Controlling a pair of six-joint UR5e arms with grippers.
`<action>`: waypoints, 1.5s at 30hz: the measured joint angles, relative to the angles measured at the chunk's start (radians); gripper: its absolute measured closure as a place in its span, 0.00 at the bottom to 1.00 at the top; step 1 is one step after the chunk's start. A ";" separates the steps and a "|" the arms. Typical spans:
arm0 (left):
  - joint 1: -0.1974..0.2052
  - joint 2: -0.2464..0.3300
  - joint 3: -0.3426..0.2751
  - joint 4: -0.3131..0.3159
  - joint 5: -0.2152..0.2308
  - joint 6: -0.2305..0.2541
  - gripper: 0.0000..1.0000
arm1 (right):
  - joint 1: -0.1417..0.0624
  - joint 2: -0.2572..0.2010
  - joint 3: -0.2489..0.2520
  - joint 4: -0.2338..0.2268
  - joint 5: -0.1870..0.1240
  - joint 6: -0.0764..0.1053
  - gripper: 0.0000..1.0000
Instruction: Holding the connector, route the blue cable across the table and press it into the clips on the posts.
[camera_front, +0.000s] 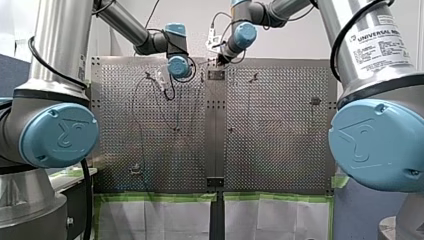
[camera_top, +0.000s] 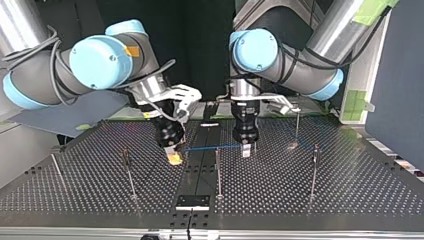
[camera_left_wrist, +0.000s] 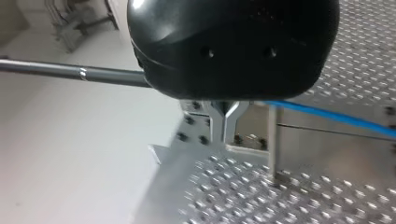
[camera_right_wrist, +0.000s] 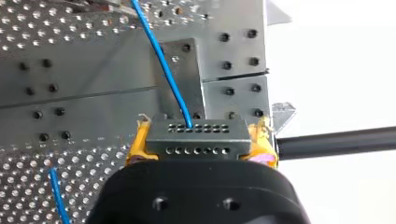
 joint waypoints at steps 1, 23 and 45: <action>0.001 -0.001 0.007 -0.005 0.010 0.000 1.00 | -0.001 0.002 0.000 0.000 0.000 0.000 1.00; 0.048 -0.063 0.030 -0.005 0.080 0.001 1.00 | -0.011 0.079 0.000 -0.006 -0.025 0.001 1.00; 0.091 -0.201 0.175 -0.020 0.120 0.008 1.00 | -0.078 0.116 -0.056 -0.013 -0.068 0.001 1.00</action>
